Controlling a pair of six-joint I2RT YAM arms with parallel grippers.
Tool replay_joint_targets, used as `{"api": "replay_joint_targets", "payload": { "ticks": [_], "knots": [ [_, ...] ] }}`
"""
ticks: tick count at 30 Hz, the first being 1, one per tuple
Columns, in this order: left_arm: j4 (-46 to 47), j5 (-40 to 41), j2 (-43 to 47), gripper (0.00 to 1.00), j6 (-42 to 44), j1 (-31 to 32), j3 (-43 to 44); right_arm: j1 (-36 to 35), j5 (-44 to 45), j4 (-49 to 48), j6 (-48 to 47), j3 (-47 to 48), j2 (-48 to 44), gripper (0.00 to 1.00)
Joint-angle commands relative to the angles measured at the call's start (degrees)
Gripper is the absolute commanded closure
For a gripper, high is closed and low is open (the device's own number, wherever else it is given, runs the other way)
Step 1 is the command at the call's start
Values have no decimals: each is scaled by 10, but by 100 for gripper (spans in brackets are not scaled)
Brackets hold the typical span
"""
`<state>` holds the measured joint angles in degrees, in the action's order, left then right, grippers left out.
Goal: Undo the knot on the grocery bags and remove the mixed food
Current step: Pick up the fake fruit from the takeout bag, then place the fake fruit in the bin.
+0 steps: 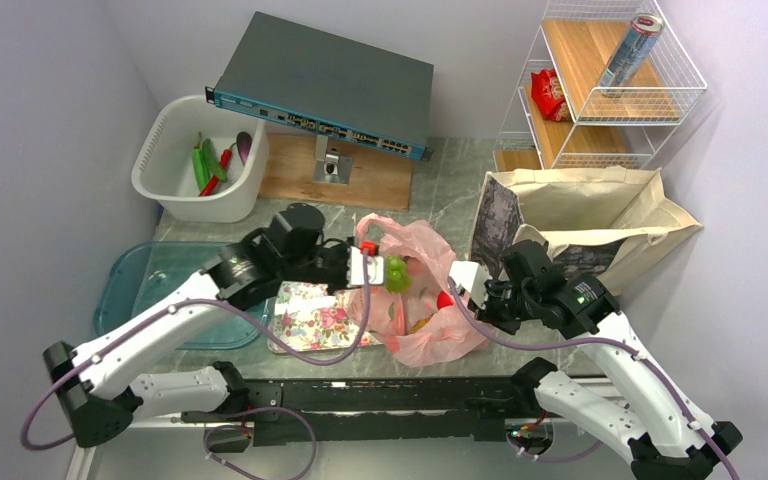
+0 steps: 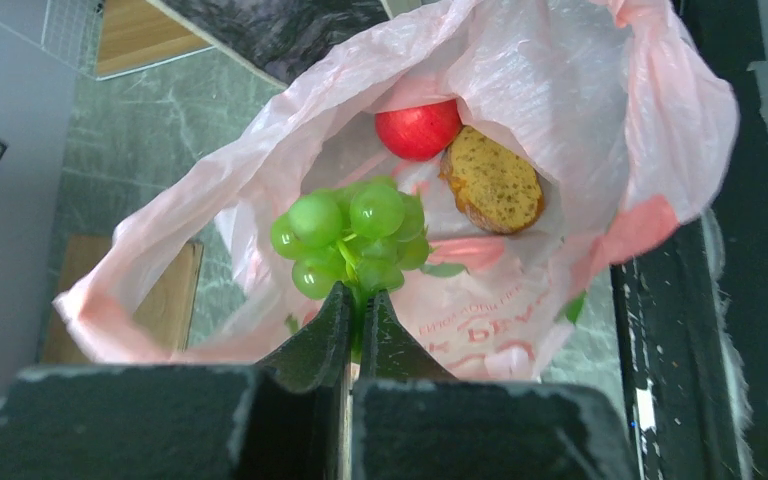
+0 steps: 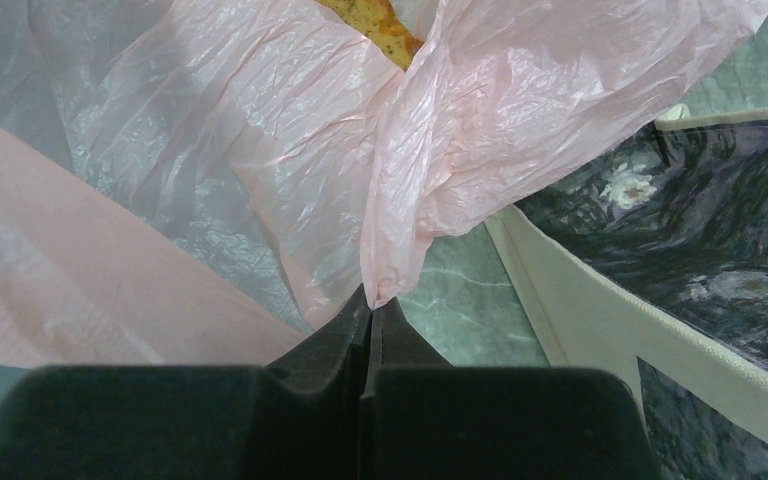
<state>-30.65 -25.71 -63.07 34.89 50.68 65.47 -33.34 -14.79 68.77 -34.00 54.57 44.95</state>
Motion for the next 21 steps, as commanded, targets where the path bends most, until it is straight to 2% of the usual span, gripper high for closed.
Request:
{"api": "replay_joint_targets", "payload": {
  "ticks": [1,5,10,16,21],
  "knots": [
    [-142,-77,52,100,-1,-60,75,3,6,-18,8,10,0,100],
    [-209,-107,114,100,-11,-156,113,2,6,-21,12,17,6,100],
    [-286,-44,174,100,-24,-265,114,2,4,-28,12,30,14,100],
    [-314,14,237,100,-10,-463,6,3,5,-45,4,51,29,100],
    [-290,91,235,100,36,-607,-75,3,-7,-48,-18,68,47,100]
  ]
}}
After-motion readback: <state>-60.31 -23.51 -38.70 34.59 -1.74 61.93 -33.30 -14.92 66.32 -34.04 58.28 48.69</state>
